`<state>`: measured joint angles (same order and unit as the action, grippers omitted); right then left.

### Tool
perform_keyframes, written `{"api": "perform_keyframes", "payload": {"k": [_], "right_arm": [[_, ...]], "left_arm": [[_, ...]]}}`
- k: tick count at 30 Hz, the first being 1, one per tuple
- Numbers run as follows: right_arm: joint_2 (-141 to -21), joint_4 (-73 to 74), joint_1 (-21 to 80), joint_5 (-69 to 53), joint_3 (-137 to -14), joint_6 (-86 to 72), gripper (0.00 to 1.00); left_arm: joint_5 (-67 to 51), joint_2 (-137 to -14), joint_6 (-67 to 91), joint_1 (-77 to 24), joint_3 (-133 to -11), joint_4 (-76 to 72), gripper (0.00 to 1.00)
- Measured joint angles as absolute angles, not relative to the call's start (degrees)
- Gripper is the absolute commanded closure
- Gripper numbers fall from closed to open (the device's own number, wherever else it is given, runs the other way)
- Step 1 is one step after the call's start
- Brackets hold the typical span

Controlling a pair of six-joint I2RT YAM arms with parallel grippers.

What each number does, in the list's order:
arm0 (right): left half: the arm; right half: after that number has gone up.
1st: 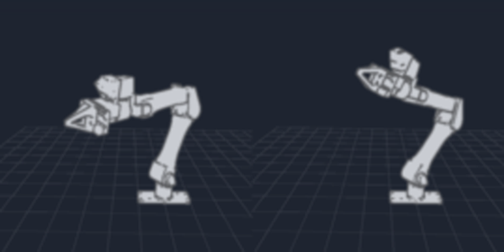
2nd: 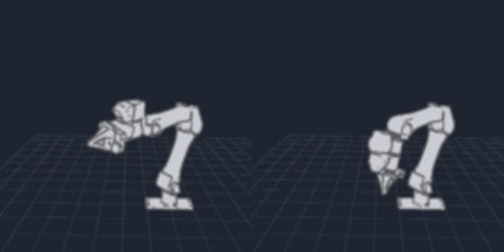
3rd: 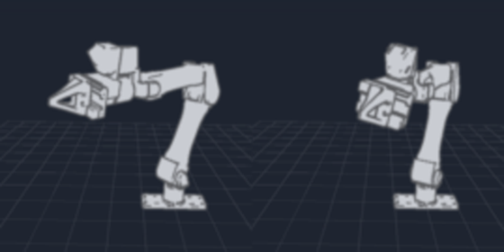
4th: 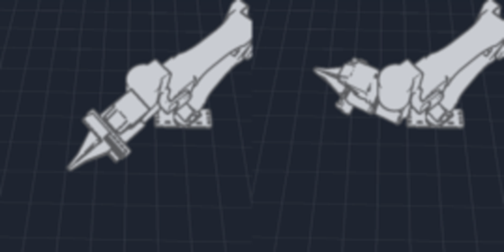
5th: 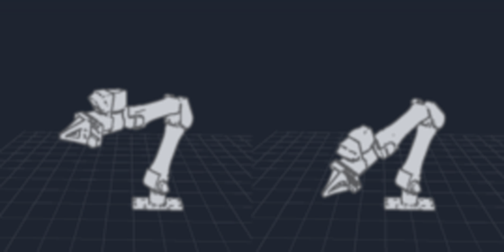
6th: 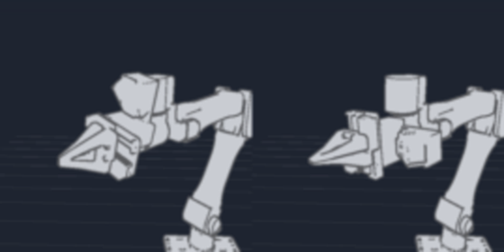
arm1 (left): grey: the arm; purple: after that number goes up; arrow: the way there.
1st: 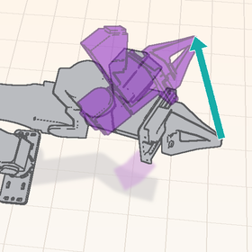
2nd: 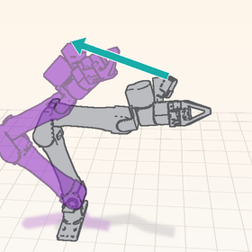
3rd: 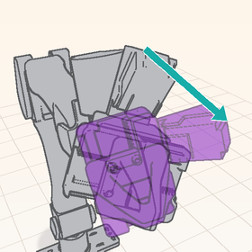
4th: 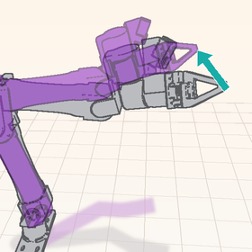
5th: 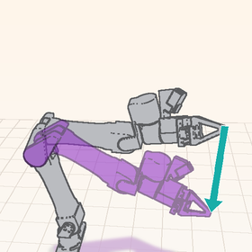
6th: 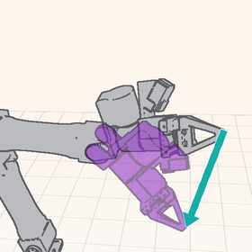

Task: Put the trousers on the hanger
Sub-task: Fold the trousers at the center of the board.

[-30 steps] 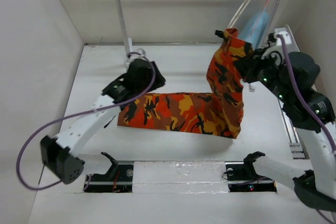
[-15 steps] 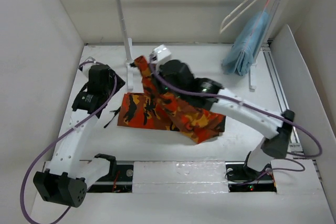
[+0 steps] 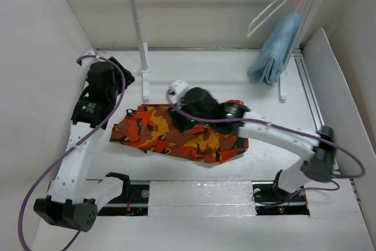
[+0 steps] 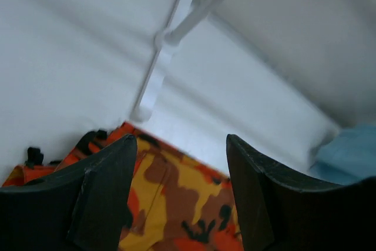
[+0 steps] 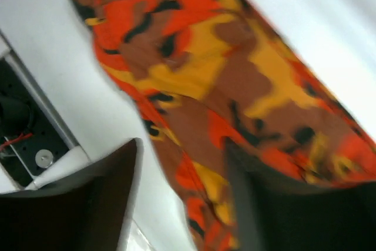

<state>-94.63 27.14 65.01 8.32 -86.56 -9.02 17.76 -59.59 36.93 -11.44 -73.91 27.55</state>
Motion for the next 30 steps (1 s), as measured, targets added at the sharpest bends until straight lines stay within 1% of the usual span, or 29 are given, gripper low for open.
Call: {"api": "perform_keyframes", "payload": {"k": [1, 2, 3, 4, 6, 7, 8, 9, 10, 11, 12, 13, 15, 17, 18, 21, 22, 25, 30], "right_arm": [[-90.2, 26.8, 63.4, 8.4, -83.2, -9.0, 0.81], [-85.3, 26.7, 61.5, 8.6, -80.0, -9.1, 0.91], [-80.4, 26.0, 59.5, 8.7, -76.6, -9.8, 0.97], [-75.8, 25.3, 57.6, 9.0, -73.1, -9.9, 1.0], [-69.1, 25.5, 54.8, 9.0, -67.5, -10.4, 1.0], [-66.6, 25.5, 54.1, 8.9, -65.0, -10.5, 0.98], [-65.0, 25.6, 53.8, 8.8, -62.9, -10.7, 0.92], [-63.8, 26.1, 53.8, 8.5, -60.8, -11.0, 0.85], [-63.2, 26.7, 53.8, 8.4, -58.9, -11.3, 0.7], [-62.9, 27.3, 53.8, 8.2, -57.2, -11.6, 0.63], [-62.8, 28.3, 53.8, 7.8, -56.7, -11.8, 0.51], [-62.7, 28.8, 53.8, 7.7, -54.7, -12.0, 0.47], [-62.6, 29.6, 53.5, 7.2, -53.4, -12.3, 0.39], [-62.6, 29.6, 52.9, 6.4, -53.2, -12.2, 0.35], [-62.6, 29.5, 52.6, 5.8, -53.2, -12.0, 0.34], [-62.6, 29.5, 51.9, 4.6, -53.2, -11.1, 0.3], [-62.6, 29.5, 51.6, 4.2, -53.2, -10.7, 0.26], [-62.6, 29.6, 50.7, 2.8, -53.2, -9.1, 0.25], [-60.0, 30.0, 46.7, 0.0, -52.9, -6.8, 0.26]], "left_arm": [[16.2, -60.2, 36.5, -11.5, -71.4, 27.8, 0.41], [15.1, -61.6, 36.1, -11.5, -69.2, 28.0, 0.41], [14.5, -63.4, 35.9, -11.5, -67.4, 28.4, 0.41], [14.5, -65.5, 36.0, -11.5, -65.7, 29.1, 0.36], [14.9, -70.7, 36.8, -11.5, -62.0, 30.7, 0.3], [15.4, -72.1, 37.9, -11.4, -59.9, 32.2, 0.29], [15.7, -72.6, 38.7, -11.3, -58.4, 34.0, 0.29], [16.0, -72.1, 39.9, -11.0, -56.8, 35.8, 0.28], [16.3, -70.8, 41.1, -10.7, -55.8, 37.5, 0.25], [16.6, -68.9, 42.4, -10.3, -55.2, 39.0, 0.23], [16.8, -66.3, 43.7, -10.2, -55.0, 40.1, 0.1], [17.1, -63.4, 44.8, -9.9, -55.0, 41.1, 0.05], [18.0, -57.7, 47.5, -9.9, -55.0, 42.5, 0.01], [18.5, -54.8, 49.5, -9.9, -54.9, 44.4, 0.01], [18.6, -54.1, 50.5, -9.9, -54.8, 45.7, 0.01], [18.5, -55.4, 52.6, -9.9, -53.4, 48.3, 0.01], [18.3, -56.3, 53.2, -9.9, -52.7, 49.1, 0.01], [17.3, -59.2, 55.1, -9.9, -49.6, 49.8, 0.01], [14.5, -59.1, 58.3, -9.6, -44.0, 50.6, 0.01]]}}
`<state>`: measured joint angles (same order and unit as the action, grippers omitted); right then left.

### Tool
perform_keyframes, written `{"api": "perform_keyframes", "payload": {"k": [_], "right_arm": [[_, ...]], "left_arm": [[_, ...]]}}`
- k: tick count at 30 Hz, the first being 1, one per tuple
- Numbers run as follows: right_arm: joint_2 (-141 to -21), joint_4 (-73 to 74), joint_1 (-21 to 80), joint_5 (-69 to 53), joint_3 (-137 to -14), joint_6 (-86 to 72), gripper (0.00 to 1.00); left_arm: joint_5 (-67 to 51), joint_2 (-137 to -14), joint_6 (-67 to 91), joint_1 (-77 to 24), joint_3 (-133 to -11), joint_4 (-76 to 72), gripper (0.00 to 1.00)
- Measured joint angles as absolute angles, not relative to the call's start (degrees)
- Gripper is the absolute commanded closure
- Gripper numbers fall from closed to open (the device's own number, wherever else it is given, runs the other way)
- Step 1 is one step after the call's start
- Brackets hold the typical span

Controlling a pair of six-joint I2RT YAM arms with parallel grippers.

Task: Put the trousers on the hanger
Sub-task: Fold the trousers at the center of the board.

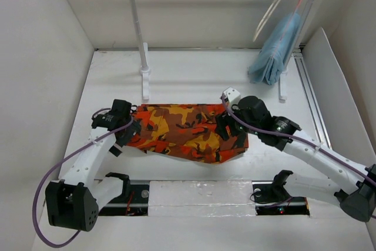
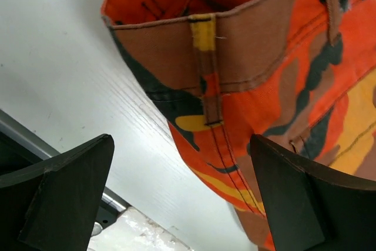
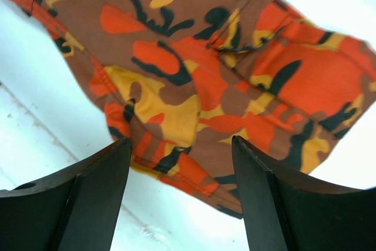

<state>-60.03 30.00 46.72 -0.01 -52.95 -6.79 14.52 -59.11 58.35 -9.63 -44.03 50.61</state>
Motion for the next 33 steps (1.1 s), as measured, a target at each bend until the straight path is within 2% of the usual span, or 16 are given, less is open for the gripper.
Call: {"api": "perform_keyframes", "payload": {"k": [6, 8, 10, 11, 12, 13, 18, 24, 28, 31, 33], "right_arm": [[-56.1, 30.0, 43.0, -4.3, -50.6, -5.4, 0.26], [-55.6, 30.0, 42.7, -5.1, -50.1, -5.2, 0.26], [-55.2, 30.3, 42.2, -5.9, -49.7, -4.9, 0.26], [-54.9, 30.7, 41.9, -6.2, -49.7, -4.7, 0.26], [-54.7, 31.0, 41.5, -6.3, -49.7, -4.6, 0.26], [-54.4, 31.2, 41.1, -6.5, -49.7, -4.5, 0.26], [-53.2, 31.6, 37.5, -6.9, -48.9, -3.4, 0.25], [-54.0, 31.9, 31.4, -9.2, -45.9, -2.0, 0.25], [-54.9, 31.5, 28.2, -10.8, -45.9, -0.1, 0.25], [-55.2, 31.5, 26.1, -11.8, -45.9, 1.1, 0.25], [-55.2, 31.5, 25.1, -12.5, -45.9, 1.6, 0.25]], "left_arm": [[15.9, -62.1, 62.4, -9.5, -43.5, 47.9, 0.02], [16.0, -64.4, 63.6, -9.5, -43.1, 45.6, 0.07], [16.3, -66.5, 64.6, -9.5, -42.3, 43.1, 0.23], [16.5, -67.4, 65.0, -9.5, -41.9, 41.8, 0.57], [16.5, -68.2, 65.5, -9.5, -41.7, 40.7, 0.85], [16.4, -68.9, 65.6, -9.5, -41.7, 39.6, 1.0], [16.9, -69.3, 64.0, -12.3, -47.4, 40.2, 1.0], [16.4, -69.2, 63.5, -23.9, -70.3, 38.8, 1.0], [15.4, -74.2, 63.5, -30.1, -85.4, 37.1, 1.0], [15.5, -77.6, 63.4, -32.1, -90.1, 36.1, 1.0], [16.0, -77.7, 63.0, -31.1, -88.5, 35.2, 1.0]]}}
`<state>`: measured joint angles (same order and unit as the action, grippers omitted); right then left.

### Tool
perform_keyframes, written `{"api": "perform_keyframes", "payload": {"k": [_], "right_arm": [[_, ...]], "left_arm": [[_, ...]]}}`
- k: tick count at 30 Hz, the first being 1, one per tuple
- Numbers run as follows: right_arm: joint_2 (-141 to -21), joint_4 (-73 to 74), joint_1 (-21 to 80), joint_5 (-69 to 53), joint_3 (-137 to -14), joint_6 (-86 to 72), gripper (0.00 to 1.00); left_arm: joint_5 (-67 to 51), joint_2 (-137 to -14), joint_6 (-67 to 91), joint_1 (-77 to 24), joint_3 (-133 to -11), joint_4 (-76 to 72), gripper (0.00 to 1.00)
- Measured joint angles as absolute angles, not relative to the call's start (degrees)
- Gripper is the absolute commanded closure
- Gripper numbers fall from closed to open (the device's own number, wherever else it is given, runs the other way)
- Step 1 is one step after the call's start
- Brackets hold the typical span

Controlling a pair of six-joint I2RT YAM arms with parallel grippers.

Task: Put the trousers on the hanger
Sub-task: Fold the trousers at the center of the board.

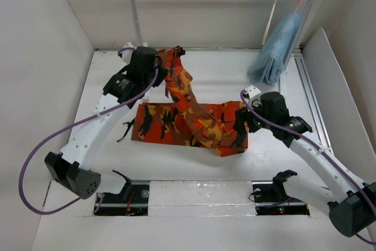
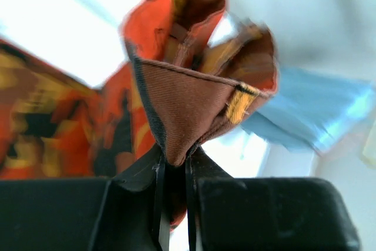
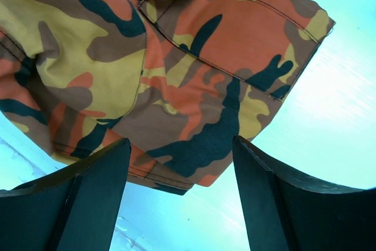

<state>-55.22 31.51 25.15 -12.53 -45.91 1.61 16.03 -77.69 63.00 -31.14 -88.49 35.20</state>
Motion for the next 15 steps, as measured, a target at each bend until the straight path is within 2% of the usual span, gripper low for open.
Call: {"api": "perform_keyframes", "payload": {"k": [3, 8, 13, 14, 15], "right_arm": [[-55.2, 31.5, 24.4, -12.9, -45.9, 1.8, 0.25], [-55.2, 31.5, 24.4, -12.9, -45.9, 1.9, 0.23], [-56.3, 31.6, 24.2, -12.4, -45.9, 2.0, 0.16], [-56.7, 31.6, 24.1, -12.2, -45.9, 2.1, 0.15], [-57.2, 31.6, 23.9, -12.0, -45.9, 2.2, 0.15]], "left_arm": [[15.3, -71.9, 62.1, -23.3, -76.4, 31.1, 1.0], [12.9, -60.0, 60.7, -0.9, -51.4, 28.2, 1.0], [14.3, -61.4, 58.3, 0.9, -45.1, 27.7, 1.0], [14.6, -62.0, 58.1, 0.8, -44.8, 27.3, 0.99], [14.9, -62.1, 58.2, 0.8, -44.3, 27.0, 0.94]]}}
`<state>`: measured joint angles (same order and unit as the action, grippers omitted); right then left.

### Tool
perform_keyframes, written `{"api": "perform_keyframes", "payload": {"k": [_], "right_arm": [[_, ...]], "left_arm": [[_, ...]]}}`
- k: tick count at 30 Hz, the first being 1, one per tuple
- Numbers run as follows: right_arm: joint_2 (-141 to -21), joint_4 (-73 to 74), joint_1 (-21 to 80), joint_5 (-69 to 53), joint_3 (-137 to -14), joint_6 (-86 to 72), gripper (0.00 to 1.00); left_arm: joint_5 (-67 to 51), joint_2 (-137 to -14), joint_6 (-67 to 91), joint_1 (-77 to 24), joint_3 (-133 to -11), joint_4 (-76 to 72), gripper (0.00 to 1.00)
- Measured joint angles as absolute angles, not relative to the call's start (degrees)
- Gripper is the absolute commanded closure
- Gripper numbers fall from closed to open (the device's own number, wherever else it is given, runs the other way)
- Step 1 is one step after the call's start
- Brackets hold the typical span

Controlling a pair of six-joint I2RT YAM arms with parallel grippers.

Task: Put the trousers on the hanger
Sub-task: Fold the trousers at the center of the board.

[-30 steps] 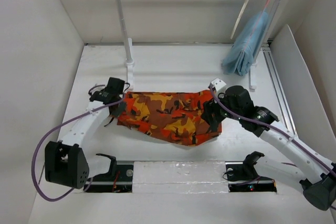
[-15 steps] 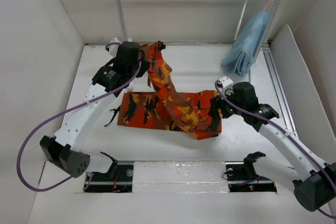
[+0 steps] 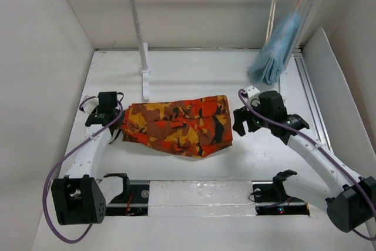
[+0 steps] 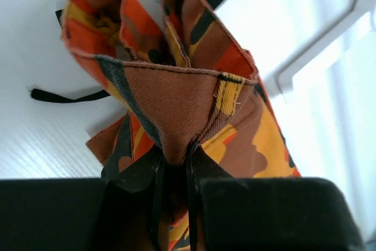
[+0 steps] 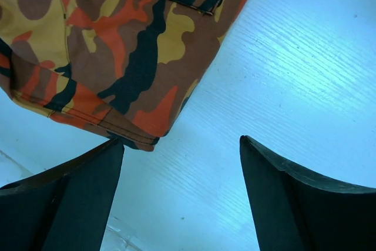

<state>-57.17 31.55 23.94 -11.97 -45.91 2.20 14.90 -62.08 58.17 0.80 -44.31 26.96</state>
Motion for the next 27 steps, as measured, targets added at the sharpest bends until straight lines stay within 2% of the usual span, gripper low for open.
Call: {"api": "perform_keyframes", "payload": {"k": [1, 3, 4, 7, 8, 12, 14, 16, 19, 20, 22, 23, 25, 27], "right_arm": [[-57.6, 31.5, 23.8, -11.8, -45.9, 2.2, 0.15], [-58.7, 31.3, 23.6, -11.8, -45.9, 2.2, 0.15], [-59.3, 31.0, 23.6, -11.9, -45.9, 2.2, 0.17], [-61.8, 28.4, 23.6, -12.4, -45.3, 1.5, 0.18], [-62.8, 27.6, 23.7, -12.5, -44.9, 1.0, 0.15], [-66.8, 23.3, 23.8, -13.1, -43.0, -1.6, 0.08], [-69.4, 20.6, 23.7, -14.2, -42.2, -2.9, 0.09], [-72.3, 17.6, 23.6, -15.6, -41.4, -4.5, 0.14], [-76.2, 12.8, 23.6, -17.7, -39.4, -7.1, 0.44], [-77.1, 11.7, 23.4, -18.2, -38.5, -7.9, 0.58], [-78.2, 10.3, 23.0, -19.0, -36.8, -9.4, 0.74], [-78.4, 9.7, 22.6, -19.2, -36.1, -9.9, 0.89], [-78.4, 8.8, 21.8, -19.5, -35.2, -10.8, 1.0], [-77.8, 7.4, 19.9, -20.4, -33.8, -11.0, 1.0]], "left_arm": [[15.4, -61.9, 58.3, 0.8, -43.6, 26.7, 0.72], [16.4, -60.6, 58.6, 0.8, -41.4, 26.5, 0.44], [16.9, -59.8, 58.8, 0.8, -40.3, 26.7, 0.25], [19.2, -57.9, 59.5, 0.8, -39.2, 29.0, 0.05], [20.5, -57.6, 59.3, 0.9, -39.5, 29.7, 0.02], [26.5, -58.1, 56.9, 0.9, -45.3, 33.6, 0.01], [28.9, -58.8, 55.0, 0.8, -50.9, 34.0, 0.06], [30.3, -59.4, 52.9, 0.1, -56.2, 32.9, 0.14], [28.1, -59.1, 51.1, -5.6, -57.9, 28.6, 0.21], [26.1, -59.1, 51.0, -8.4, -56.4, 26.8, 0.23], [21.6, -60.5, 52.4, -14.0, -51.6, 23.9, 0.27], [19.2, -61.5, 53.2, -15.9, -49.0, 22.8, 0.28], [14.4, -65.8, 54.8, -17.4, -42.8, 20.5, 0.31], [11.4, -70.3, 56.1, -16.5, -37.6, 20.0, 0.33]]}}
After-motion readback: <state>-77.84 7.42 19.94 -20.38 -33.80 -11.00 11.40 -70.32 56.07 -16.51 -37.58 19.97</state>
